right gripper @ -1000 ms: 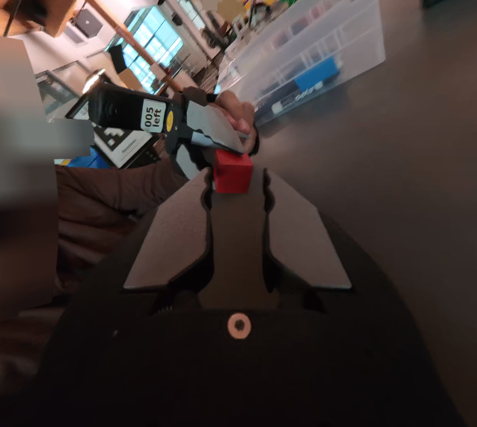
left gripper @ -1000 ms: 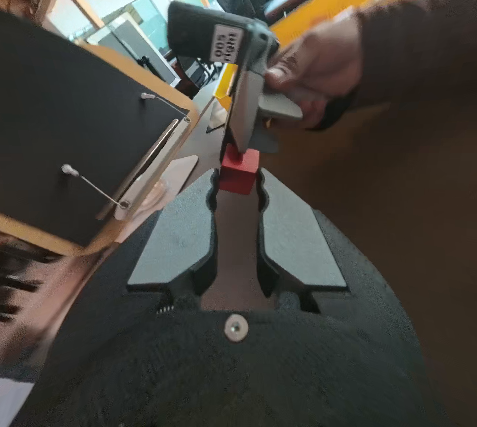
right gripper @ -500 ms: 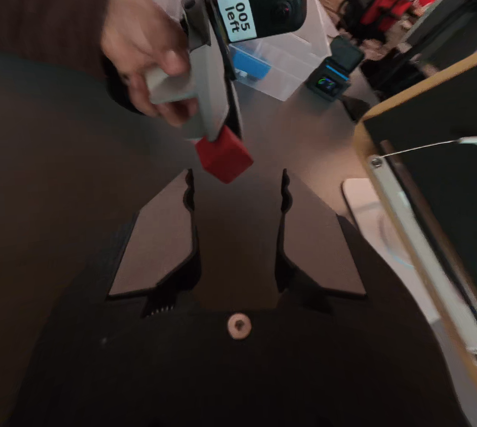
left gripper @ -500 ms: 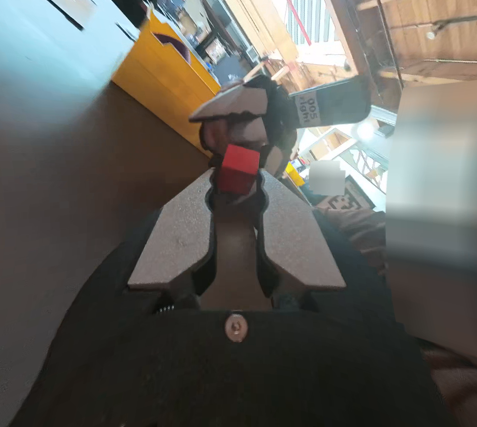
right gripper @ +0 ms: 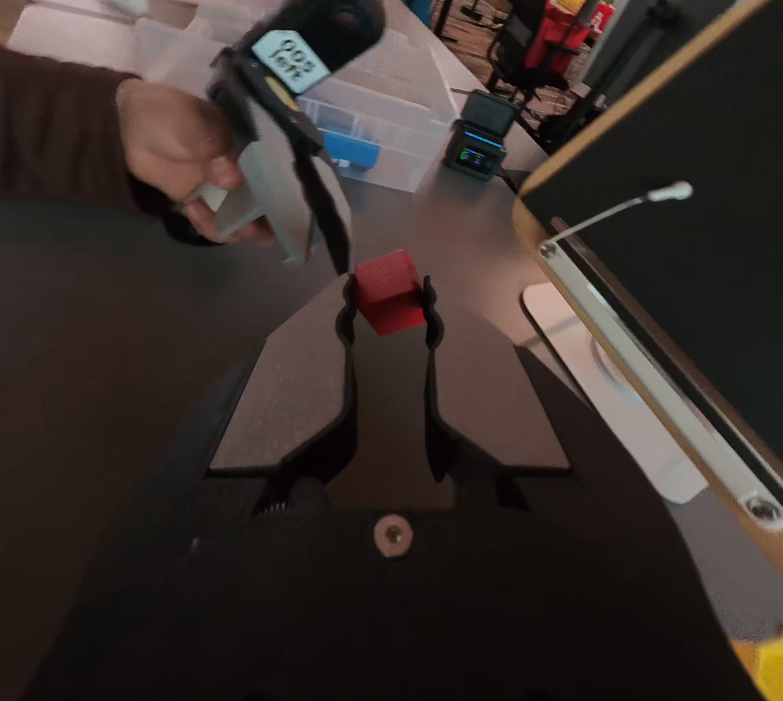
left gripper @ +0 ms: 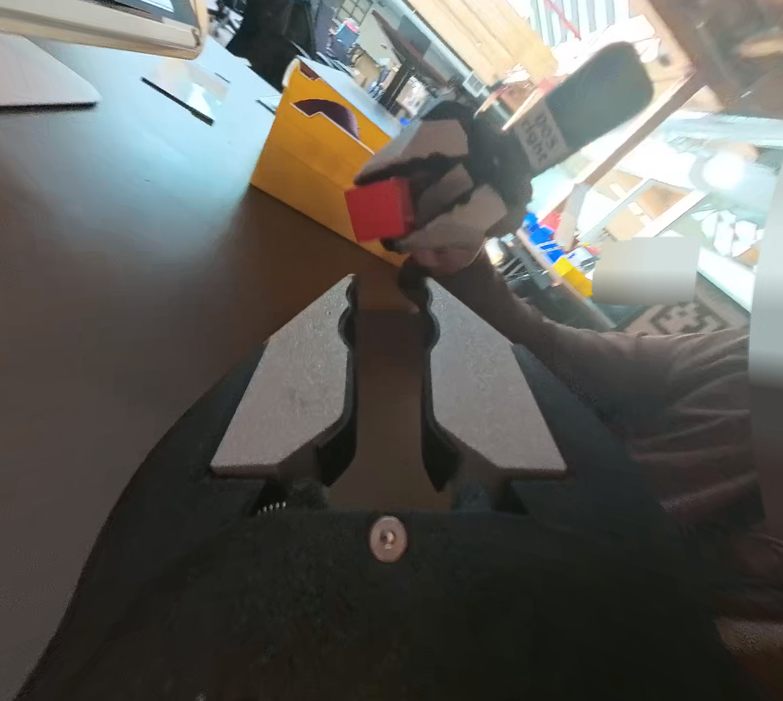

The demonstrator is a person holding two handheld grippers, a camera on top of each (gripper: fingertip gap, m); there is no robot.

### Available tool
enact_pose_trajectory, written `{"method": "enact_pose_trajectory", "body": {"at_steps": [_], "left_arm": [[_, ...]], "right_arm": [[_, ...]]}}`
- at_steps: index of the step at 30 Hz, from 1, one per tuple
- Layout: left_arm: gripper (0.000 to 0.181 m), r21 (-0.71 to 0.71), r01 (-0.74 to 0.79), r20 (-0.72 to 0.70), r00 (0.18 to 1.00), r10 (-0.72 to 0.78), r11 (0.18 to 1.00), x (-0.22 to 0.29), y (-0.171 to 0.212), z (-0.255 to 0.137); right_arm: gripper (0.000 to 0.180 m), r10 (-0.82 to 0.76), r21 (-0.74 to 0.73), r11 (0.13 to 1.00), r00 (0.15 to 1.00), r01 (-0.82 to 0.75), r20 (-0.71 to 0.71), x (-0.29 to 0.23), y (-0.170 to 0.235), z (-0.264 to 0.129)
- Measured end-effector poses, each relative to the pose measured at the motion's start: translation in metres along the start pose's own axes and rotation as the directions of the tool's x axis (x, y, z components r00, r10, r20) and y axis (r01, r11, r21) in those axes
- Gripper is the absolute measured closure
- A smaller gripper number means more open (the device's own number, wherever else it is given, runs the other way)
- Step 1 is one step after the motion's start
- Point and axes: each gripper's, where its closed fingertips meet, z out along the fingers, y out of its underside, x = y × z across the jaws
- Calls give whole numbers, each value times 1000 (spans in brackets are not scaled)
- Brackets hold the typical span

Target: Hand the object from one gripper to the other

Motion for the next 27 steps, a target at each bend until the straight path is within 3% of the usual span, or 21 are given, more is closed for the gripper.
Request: {"method": "enact_pose_trajectory", "body": {"at_steps": [6, 9, 12, 16, 18, 21, 24, 27], "left_arm": [[157, -92, -132, 193, 970, 147, 987, -31, 11, 0], [158, -92, -91, 176, 979, 106, 992, -33, 14, 2], [164, -67, -89, 146, 984, 98, 994, -29, 10, 1], [164, -61, -121, 163, 978, 130, 991, -27, 6, 0], [165, -64, -143, 176, 972, 152, 988, -27, 5, 0], [165, -75, -169, 174, 968, 180, 983, -23, 6, 2], [165, -97, -178, 168, 967, 193, 979, -22, 10, 5], [166, -134, -192, 187, 958, 215, 972, -26, 15, 6]], "right_arm": [[152, 193, 67, 981, 952, -182, -236, 47, -2, -22], [152, 262, 236, 951, 927, -201, -267, 45, -53, -55], [152, 300, 165, 952, 899, -259, -319, 56, -61, -85], [152, 297, 51, 945, 783, -322, -546, 110, -28, -153], [152, 250, -62, 916, 683, -397, -686, 150, 15, -193], [151, 237, -168, 813, 580, -558, -779, 193, 85, -229], [141, 234, -275, 696, 571, -663, -787, 203, 128, -236], [136, 253, -227, 749, 585, -623, -770, 208, 105, -231]]}}
